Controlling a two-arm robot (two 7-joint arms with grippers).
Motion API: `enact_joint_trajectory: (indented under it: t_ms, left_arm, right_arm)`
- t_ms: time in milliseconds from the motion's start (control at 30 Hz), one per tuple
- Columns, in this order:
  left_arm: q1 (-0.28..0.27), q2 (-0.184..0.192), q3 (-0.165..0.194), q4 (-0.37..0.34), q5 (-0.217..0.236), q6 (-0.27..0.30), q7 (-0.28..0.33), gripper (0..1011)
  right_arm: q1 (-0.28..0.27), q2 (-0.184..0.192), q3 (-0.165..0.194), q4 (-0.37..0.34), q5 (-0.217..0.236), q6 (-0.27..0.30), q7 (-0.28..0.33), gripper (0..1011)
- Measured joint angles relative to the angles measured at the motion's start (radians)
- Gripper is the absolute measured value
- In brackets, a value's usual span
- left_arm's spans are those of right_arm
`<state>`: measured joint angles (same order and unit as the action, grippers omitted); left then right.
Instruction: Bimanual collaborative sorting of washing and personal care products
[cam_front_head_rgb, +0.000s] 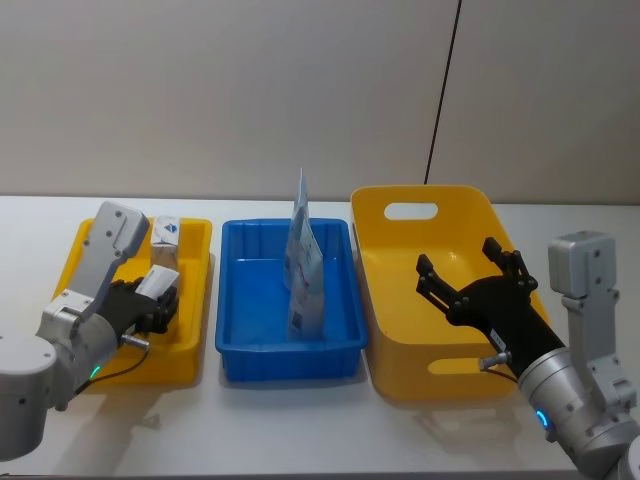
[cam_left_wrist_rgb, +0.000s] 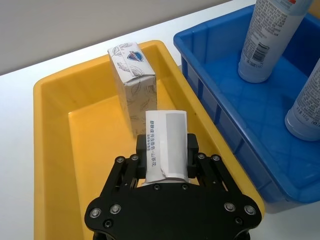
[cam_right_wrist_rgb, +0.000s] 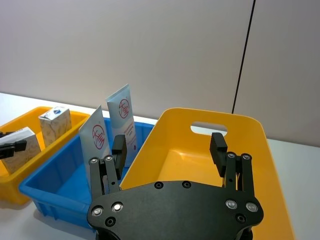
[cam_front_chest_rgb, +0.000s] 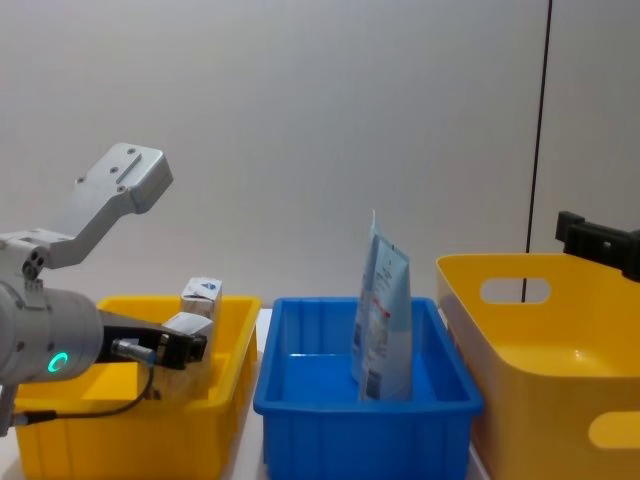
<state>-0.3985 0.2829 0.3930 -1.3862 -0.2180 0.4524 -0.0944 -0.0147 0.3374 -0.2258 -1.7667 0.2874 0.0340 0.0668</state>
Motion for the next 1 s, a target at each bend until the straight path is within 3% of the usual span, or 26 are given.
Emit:
enact_joint_trajectory:
  t_ms: [500,833,867,1000]
  left_arm:
    - [-0.002,0.004,0.001,0.001,0.001,-0.001,-0.013,352]
    - [-0.015,0.057,0.019,-0.030,0.016,-0.029,-0.090,352]
    - [-0.020,0.079,0.024,-0.046,0.023,-0.039,-0.115,352]
    - [-0.026,0.106,0.029,-0.069,0.033,-0.052,-0.148,352]
  right_arm:
    - [0.000,0.000,0.000,0.000,0.000,0.000,0.000,1002]
    - [0.000,0.000,0.000,0.000,0.000,0.000,0.000,1002]
    - [0.000,0.000,0.000,0.000,0.000,0.000,0.000,1002]
    - [0.000,0.000,0.000,0.000,0.000,0.000,0.000,1002]
